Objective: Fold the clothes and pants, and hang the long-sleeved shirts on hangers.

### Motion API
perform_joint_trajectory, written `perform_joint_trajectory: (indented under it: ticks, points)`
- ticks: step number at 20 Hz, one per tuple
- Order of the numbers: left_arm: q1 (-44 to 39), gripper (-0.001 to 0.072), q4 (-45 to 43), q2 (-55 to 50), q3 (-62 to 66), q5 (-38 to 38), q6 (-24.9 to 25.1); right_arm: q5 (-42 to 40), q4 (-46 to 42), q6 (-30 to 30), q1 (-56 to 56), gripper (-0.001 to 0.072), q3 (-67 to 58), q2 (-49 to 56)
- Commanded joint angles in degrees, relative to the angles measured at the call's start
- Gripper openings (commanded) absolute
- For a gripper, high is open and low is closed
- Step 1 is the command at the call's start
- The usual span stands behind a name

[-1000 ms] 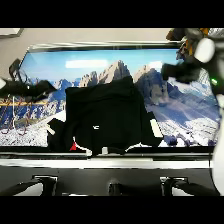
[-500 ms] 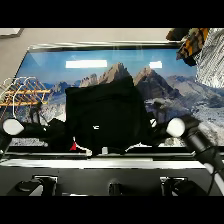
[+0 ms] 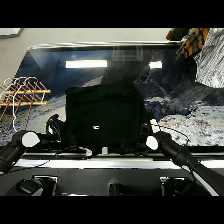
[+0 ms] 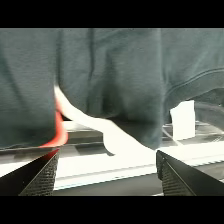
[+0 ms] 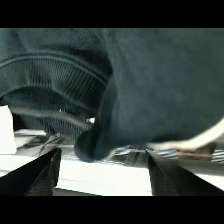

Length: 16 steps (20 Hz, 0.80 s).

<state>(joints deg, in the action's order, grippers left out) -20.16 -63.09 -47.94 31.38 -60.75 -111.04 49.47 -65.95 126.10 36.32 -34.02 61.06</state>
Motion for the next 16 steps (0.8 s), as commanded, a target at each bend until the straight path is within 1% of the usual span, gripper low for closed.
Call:
perform_joint_trajectory:
  ticks: [1,2,4,5,6,8,10,11,13,14,16]
  points:
    - [-3.37,0.0699,0.24,-1.09,-0.37,5.25,-3.13,-4.7,1.27,-0.76,0.42,0.0507,0.33,2.47]
    - [-3.89,0.0699,0.87,-1.92,-0.37,6.36,-3.23,-5.38,1.27,-0.76,0.39,0.0426,0.28,2.45]
    - [-4.96,0.0699,2.97,-3.8,-0.37,8.44,-3.17,-5.84,1.2,-0.74,0.39,0.0319,0.28,2.45]
    - [-5.68,0.0699,3.82,-4.81,-0.35,9.57,-2.97,-5.49,1.27,-0.74,0.39,0.0119,0.28,2.43]
    - [-6.64,0.0697,4.22,-6.05,-0.35,10.93,-2.97,-4.66,1.2,-0.76,0.39,0.0055,0.28,2.25]
    - [-8.48,0.0695,4.22,-8.52,-0.35,12.94,-2.99,-2.27,0.13,0.26,0.31,0.0054,0.26,0.96]
    - [-9.62,0.0663,4.24,-11.02,-0.35,13.97,-3.04,1.53,-3.91,4.44,0.31,0.0054,-0.33,-1.57]
    - [-9.99,0.0555,4.24,-12.13,-0.35,14.4,-3.02,3.72,-6.64,6.43,0.31,0.0054,-0.98,-2.86]
    - [-10.01,0.007,4.22,-13.29,-0.35,14.36,-2.95,8.83,-13.07,10.34,0.28,0.0054,-3.06,-5.01]
    - [-10.01,0.0037,4.2,-13.27,-0.35,14.38,-2.78,10.93,-15.76,11.98,0.28,0.0054,-4.15,-5.79]
    - [-9.99,0.0036,4.13,-13.2,-0.35,14.36,-2.78,13.81,-19.8,13.7,0.28,0.0055,-6.12,-6.84]
